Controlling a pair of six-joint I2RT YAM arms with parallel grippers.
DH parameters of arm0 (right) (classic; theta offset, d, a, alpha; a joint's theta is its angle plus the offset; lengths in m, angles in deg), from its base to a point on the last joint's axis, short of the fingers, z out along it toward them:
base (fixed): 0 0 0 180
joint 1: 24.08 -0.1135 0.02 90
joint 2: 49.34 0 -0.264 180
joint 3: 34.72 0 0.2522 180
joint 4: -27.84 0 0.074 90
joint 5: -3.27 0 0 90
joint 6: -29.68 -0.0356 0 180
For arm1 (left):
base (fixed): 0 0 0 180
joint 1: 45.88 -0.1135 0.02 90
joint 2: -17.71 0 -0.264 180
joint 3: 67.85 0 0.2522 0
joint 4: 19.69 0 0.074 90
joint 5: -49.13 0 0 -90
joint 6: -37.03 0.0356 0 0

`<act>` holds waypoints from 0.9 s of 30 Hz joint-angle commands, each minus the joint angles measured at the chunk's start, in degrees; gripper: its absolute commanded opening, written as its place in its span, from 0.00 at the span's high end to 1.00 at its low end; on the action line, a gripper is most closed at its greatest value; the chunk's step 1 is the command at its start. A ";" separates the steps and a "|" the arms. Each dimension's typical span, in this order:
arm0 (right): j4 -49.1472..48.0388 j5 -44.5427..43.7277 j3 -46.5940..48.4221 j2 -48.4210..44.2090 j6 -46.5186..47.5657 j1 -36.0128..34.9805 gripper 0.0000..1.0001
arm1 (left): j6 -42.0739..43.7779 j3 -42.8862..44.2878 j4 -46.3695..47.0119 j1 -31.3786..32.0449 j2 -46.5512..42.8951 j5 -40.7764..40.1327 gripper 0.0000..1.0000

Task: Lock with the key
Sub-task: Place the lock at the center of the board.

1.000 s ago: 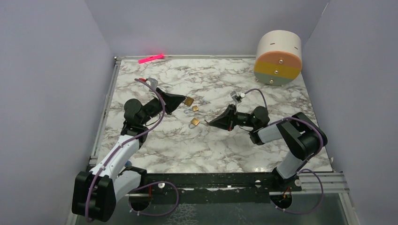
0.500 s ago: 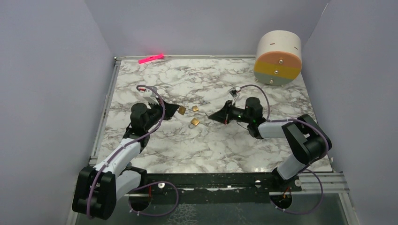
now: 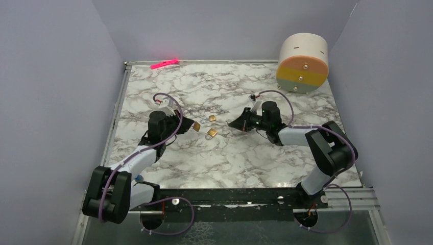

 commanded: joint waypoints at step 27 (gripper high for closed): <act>12.49 -7.28 0.90 -3.07 5.72 -6.33 0.99 | -5.82 0.98 5.97 7.15 4.02 4.47 1.00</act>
